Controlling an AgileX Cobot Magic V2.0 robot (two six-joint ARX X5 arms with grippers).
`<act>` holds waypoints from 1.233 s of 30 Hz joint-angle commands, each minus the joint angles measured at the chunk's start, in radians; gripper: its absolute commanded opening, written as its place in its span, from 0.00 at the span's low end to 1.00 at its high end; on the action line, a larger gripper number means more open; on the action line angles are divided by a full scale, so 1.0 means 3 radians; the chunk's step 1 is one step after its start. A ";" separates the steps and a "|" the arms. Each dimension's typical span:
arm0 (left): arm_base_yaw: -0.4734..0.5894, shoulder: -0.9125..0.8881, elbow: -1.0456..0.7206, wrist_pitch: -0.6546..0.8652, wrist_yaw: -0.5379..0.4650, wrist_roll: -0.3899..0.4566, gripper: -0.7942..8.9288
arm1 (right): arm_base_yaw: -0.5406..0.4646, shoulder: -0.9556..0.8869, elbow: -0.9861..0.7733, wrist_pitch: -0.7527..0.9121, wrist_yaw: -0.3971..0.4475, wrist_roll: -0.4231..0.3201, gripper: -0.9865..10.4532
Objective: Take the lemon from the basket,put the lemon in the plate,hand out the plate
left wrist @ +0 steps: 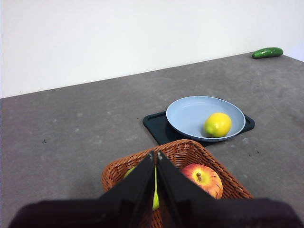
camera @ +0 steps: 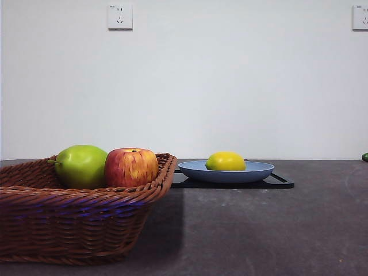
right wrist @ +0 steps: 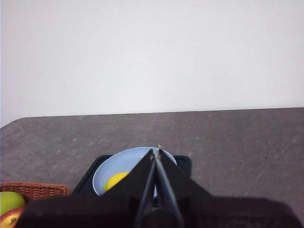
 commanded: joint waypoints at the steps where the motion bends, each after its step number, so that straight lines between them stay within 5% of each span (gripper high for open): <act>1: -0.0008 0.0005 0.0028 0.0045 0.0005 -0.0033 0.09 | 0.0027 -0.0001 0.0031 0.0033 0.0013 0.0032 0.10; 9: -0.0008 0.0005 0.0027 0.0041 0.0004 -0.0033 0.09 | 0.0027 -0.0001 0.0031 0.0032 0.0013 0.0032 0.10; 11: 0.0017 -0.0043 0.0027 -0.0013 -0.0074 0.0224 0.09 | 0.0025 -0.0001 0.0031 0.0032 0.0013 0.0033 0.10; 17: 0.0585 -0.0590 -0.0257 -0.0270 -0.0174 0.0172 0.09 | 0.0025 -0.0001 0.0031 0.0033 0.0013 0.0032 0.10; 24: 0.1315 -0.1250 -0.1142 0.0207 -0.0064 0.0062 0.09 | 0.0025 -0.0001 0.0031 0.0032 0.0014 0.0032 0.10; 37: 0.1724 -0.1448 -0.1778 0.0266 0.0203 0.0001 0.09 | 0.0025 -0.0001 0.0031 0.0032 0.0013 0.0032 0.10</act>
